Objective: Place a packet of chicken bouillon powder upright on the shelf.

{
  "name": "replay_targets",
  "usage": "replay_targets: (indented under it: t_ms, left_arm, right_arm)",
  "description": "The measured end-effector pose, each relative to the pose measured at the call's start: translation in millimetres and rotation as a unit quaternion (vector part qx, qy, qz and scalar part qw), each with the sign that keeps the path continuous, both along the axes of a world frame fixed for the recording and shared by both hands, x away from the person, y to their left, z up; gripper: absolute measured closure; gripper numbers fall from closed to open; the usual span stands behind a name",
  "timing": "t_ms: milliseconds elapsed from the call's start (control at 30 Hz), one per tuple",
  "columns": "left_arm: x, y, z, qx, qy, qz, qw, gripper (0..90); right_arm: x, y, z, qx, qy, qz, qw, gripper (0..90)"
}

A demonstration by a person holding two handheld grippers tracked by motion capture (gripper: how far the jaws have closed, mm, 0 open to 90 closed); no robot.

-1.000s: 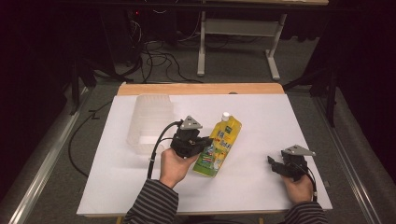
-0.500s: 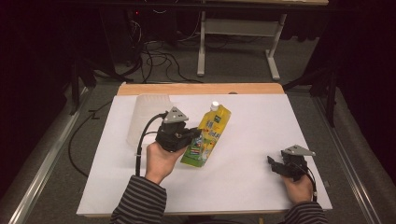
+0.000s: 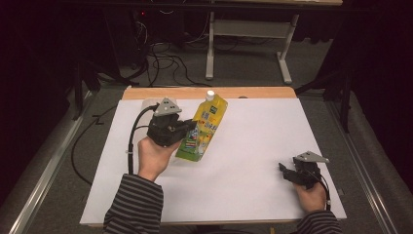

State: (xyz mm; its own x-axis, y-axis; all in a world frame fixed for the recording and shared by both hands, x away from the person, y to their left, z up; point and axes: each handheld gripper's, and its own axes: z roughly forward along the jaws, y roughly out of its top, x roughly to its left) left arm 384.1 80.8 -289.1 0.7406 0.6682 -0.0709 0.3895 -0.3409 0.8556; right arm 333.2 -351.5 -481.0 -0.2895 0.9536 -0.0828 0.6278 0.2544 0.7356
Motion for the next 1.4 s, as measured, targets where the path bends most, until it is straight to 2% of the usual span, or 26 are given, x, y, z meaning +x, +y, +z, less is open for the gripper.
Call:
replay_targets:
  t_ms: [67, 167, 333, 500, 800, 967, 1133, 1400]
  left_arm:
    - [2.6, 1.7, 0.5, 0.007, -0.003, 0.006, 1.0, 89.1]
    - [7.4, 5.3, 1.4, 0.002, -0.004, 0.013, 0.9999, 89.1]
    - [15.4, 15.9, 6.5, 0.003, -0.023, 0.015, 0.9996, 89.1]
    - [24.5, 28.4, 9.1, 0.008, -0.027, 0.027, 0.9992, 89.1]
    - [30.0, 52.5, 7.4, 0.019, -0.042, 0.052, 0.9976, 89.1]
    - [35.2, 60.8, 1.4, 0.032, -0.051, 0.063, 0.9962, 89.1]
    - [42.4, 65.4, -10.6, 0.049, -0.055, 0.067, 0.995, 89.0]
    - [49.0, 67.5, -29.5, 0.052, -0.058, 0.066, 0.9948, 89.0]
  right_arm:
    - [-0.1, 0.4, 0.1, 0.001, 0.001, -0.001, 1.0, 37.4]
    - [-0.1, 0.4, 0.1, 0.001, 0.001, -0.001, 1.0, 37.4]
    - [0.0, 0.3, 0.0, 0.002, 0.001, -0.002, 1.0, 37.2]
    - [0.2, 0.0, 0.0, 0.001, 0.001, -0.001, 1.0, 37.0]
    - [0.1, 0.2, 0.1, 0.002, 0.002, -0.002, 1.0, 36.9]
    - [0.1, 0.3, 0.0, 0.0, 0.001, -0.002, 1.0, 36.8]
    - [0.1, 0.4, 0.0, 0.0, 0.001, -0.003, 1.0, 36.8]
    - [-0.2, 0.8, 0.0, 0.0, 0.001, -0.004, 1.0, 36.8]
